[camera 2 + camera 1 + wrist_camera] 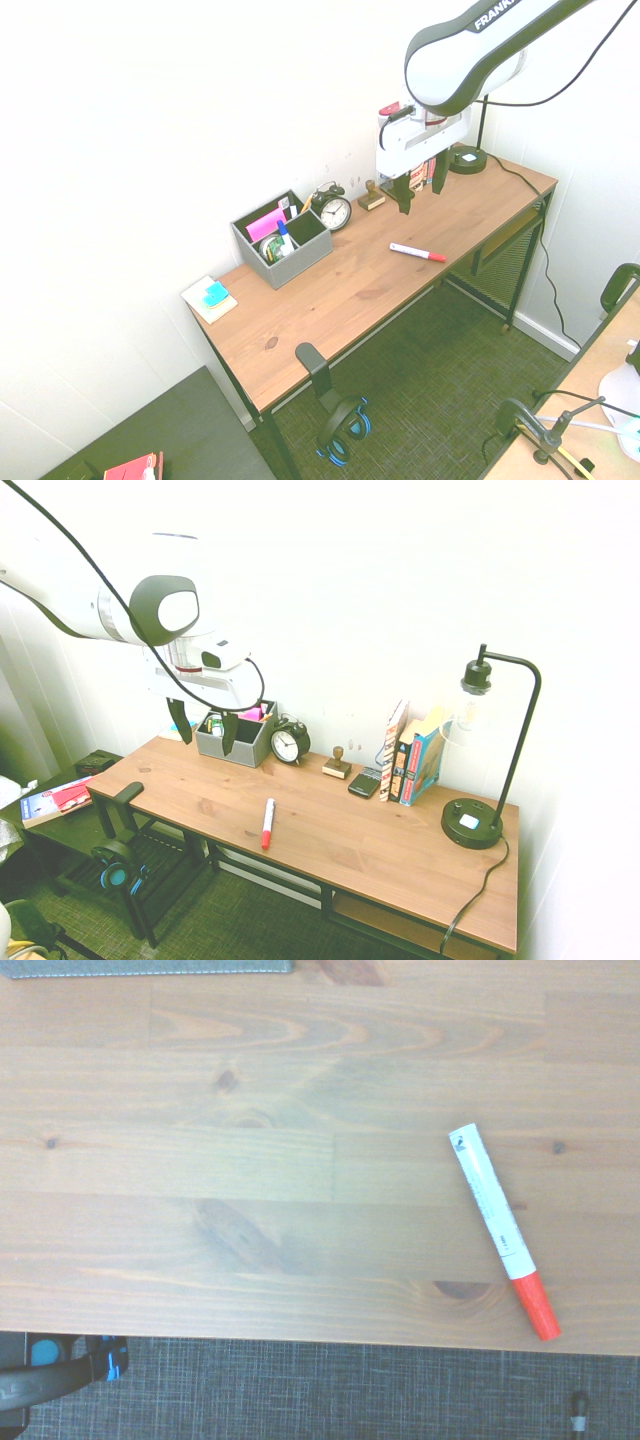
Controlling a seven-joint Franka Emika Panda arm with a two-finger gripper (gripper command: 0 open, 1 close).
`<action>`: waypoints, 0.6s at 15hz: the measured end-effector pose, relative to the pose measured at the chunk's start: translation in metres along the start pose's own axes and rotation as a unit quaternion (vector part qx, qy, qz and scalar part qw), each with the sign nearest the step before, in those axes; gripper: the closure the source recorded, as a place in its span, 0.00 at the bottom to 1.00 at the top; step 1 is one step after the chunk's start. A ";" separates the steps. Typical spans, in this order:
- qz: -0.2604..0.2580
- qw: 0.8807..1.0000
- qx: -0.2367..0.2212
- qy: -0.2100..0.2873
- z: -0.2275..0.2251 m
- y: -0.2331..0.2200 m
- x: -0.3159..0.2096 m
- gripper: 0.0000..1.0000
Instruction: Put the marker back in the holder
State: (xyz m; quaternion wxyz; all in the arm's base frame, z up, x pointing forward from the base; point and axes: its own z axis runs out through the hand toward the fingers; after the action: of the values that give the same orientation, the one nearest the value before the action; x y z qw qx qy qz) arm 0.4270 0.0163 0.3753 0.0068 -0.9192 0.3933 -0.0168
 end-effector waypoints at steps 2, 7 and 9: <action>-0.006 1.000 0.005 0.005 -0.001 -0.001 0.001 0.00; -0.134 0.990 0.044 0.027 0.008 0.005 0.023 0.00; -0.171 0.984 0.043 0.028 0.025 0.014 0.040 0.00</action>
State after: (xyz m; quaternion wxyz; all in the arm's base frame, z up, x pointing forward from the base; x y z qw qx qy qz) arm 0.4449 -0.0221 0.3507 0.0326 -0.9708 0.2298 -0.0605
